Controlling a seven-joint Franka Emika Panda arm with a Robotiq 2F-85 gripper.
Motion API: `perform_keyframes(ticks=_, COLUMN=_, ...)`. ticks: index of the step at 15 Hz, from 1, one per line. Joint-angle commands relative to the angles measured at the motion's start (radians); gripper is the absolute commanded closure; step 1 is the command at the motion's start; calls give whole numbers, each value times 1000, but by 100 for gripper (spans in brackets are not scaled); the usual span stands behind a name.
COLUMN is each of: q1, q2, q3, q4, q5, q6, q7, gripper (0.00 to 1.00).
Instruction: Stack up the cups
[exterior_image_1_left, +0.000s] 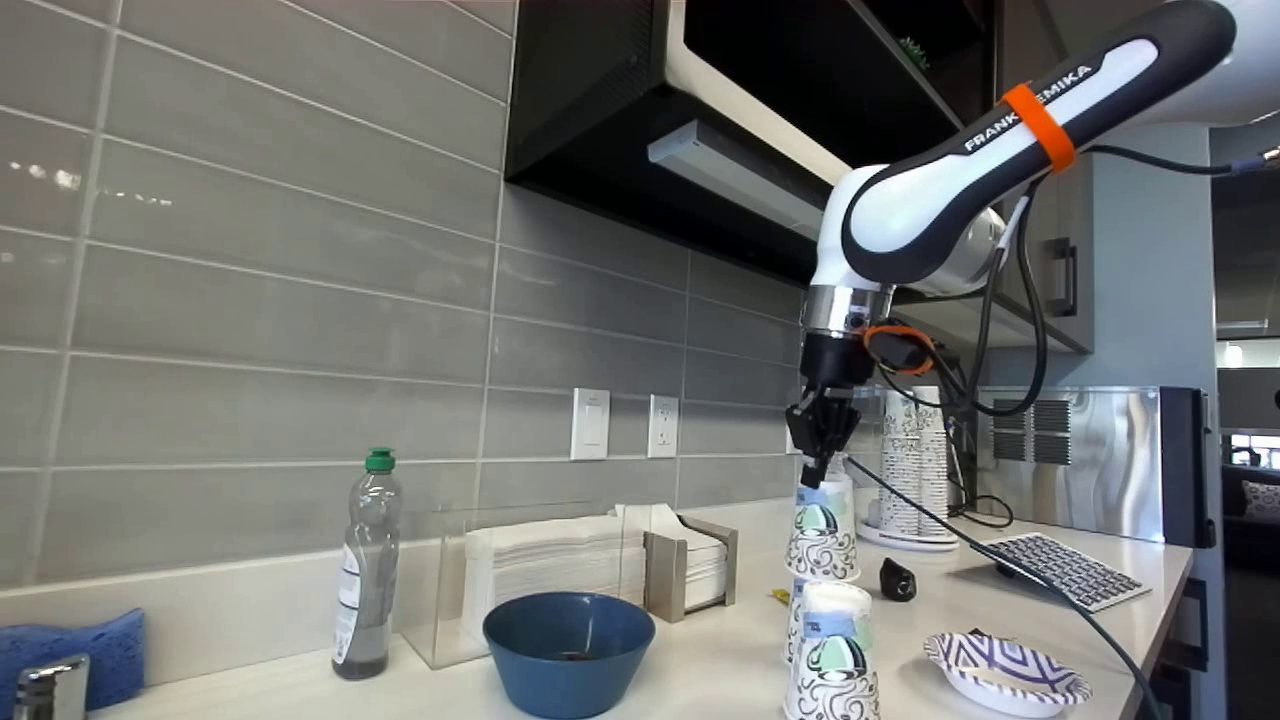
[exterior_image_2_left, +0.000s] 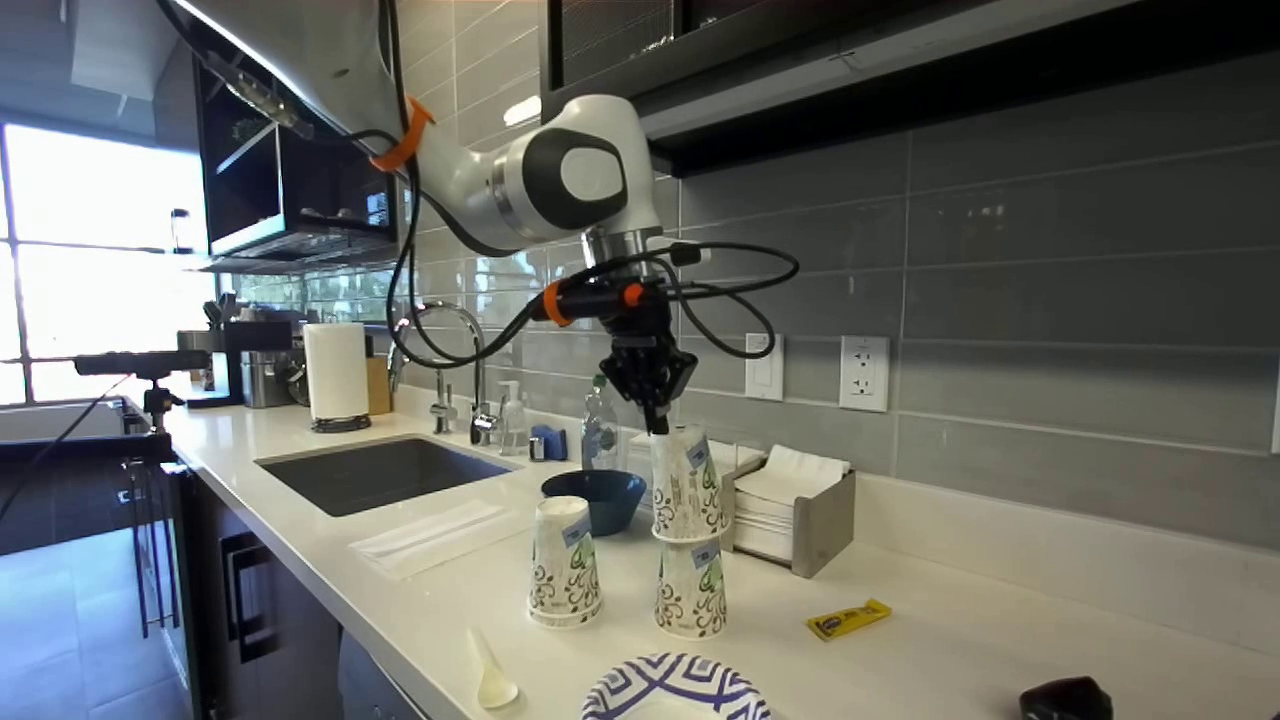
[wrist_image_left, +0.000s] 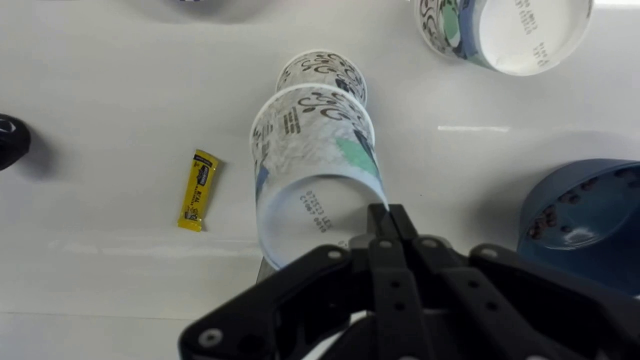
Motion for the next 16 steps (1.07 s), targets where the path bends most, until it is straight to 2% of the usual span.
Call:
perform_keyframes(ticks=1, q1=-10, q2=-9, q3=-1, q4=-25, q5=20, q6=16, q7=-23, gripper=71)
perform_keyframes(ticks=11, q1=26, q2=-10, q3=40, q4=-83, q5=49, q6=-7, q7=-16, gripper=4)
perform_keyframes(ticks=12, q1=32, q2=-11, q3=45, q4=-94, q5=60, q6=-7, q7=-19, gripper=1)
perform_keyframes(ticks=16, q1=51, q2=-7, q3=64, q4=-129, q5=92, q6=-18, q7=-19, gripper=0)
